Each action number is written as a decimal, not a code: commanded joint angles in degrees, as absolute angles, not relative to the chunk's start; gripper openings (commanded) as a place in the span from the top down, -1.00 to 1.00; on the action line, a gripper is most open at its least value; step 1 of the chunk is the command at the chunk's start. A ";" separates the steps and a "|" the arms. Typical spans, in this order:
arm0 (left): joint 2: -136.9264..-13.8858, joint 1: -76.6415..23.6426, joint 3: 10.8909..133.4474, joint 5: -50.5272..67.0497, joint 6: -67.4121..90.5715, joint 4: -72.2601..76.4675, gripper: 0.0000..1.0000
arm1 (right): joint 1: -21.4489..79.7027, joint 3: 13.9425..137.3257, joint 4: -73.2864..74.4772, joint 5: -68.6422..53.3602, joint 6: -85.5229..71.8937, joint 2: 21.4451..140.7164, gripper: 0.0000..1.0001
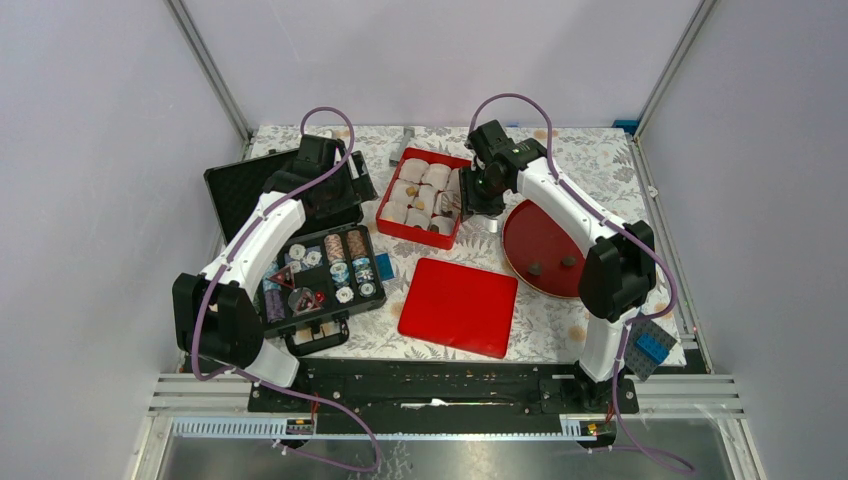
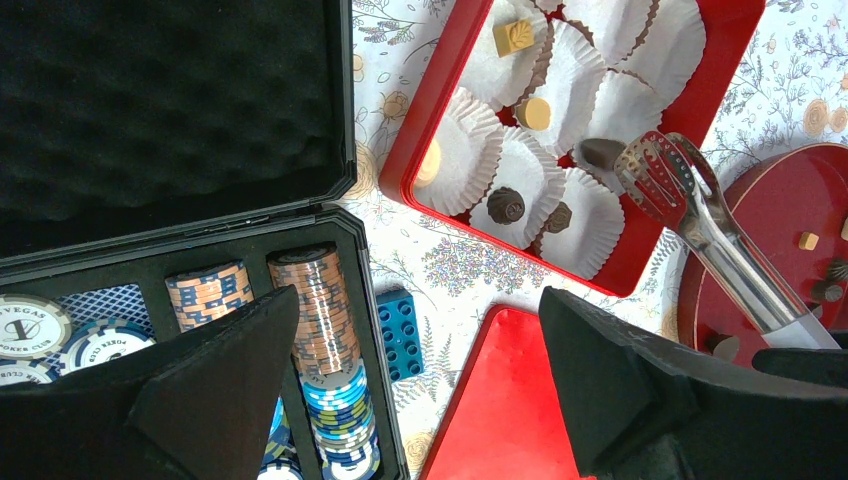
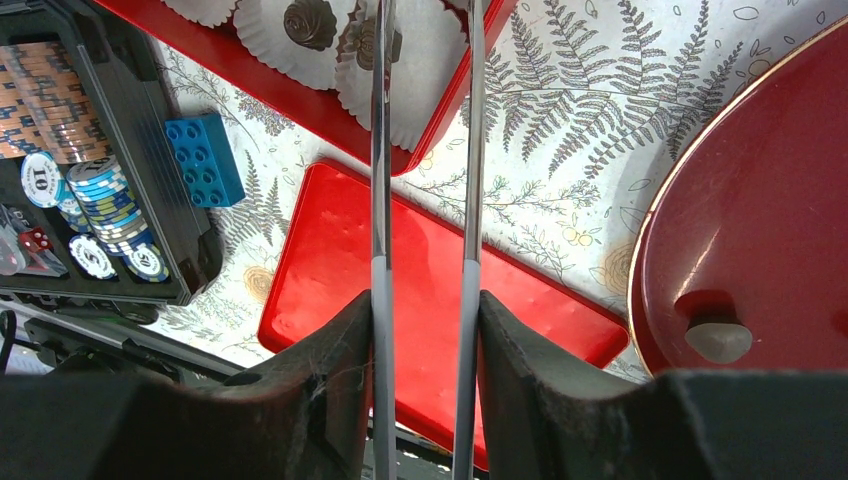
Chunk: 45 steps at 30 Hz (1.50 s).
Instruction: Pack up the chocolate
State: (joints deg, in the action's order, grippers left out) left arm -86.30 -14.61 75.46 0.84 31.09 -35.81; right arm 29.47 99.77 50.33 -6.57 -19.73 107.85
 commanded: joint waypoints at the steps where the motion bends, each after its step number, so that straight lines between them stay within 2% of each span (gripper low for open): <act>1: -84.37 -14.24 75.71 0.24 30.44 -32.78 -0.98 | 29.62 100.33 49.17 -5.63 -20.29 107.65 0.10; 7: -84.64 -14.24 76.02 0.22 30.49 -32.78 -0.97 | 29.62 100.37 49.18 -5.45 -20.30 107.43 0.12; 14: -84.91 -14.19 76.20 0.23 30.49 -32.78 -0.97 | 29.66 104.02 49.34 -4.10 -20.17 105.50 0.55; 17: -85.06 -14.24 76.34 0.21 30.48 -32.78 -0.97 | 29.62 105.90 50.03 -1.44 -19.82 103.69 0.63; 22: -84.89 -14.24 76.25 0.20 30.43 -32.79 -0.97 | 26.16 100.13 49.06 10.15 -17.35 95.95 0.63; 27: -84.46 -14.24 75.66 0.26 30.29 -32.80 -0.97 | 13.51 86.71 46.26 8.72 -19.61 84.39 0.57; 31: -84.72 -14.24 75.66 0.45 30.53 -32.83 -0.98 | 5.84 77.07 47.10 7.44 -18.86 79.87 0.48; 35: -85.20 -14.24 76.17 1.04 30.50 -32.74 -0.97 | 1.42 70.84 46.02 5.31 -18.38 77.65 0.37; 45: -85.11 -14.24 76.75 1.40 30.10 -32.78 -0.97 | -2.72 66.40 44.65 2.36 -17.85 78.59 0.17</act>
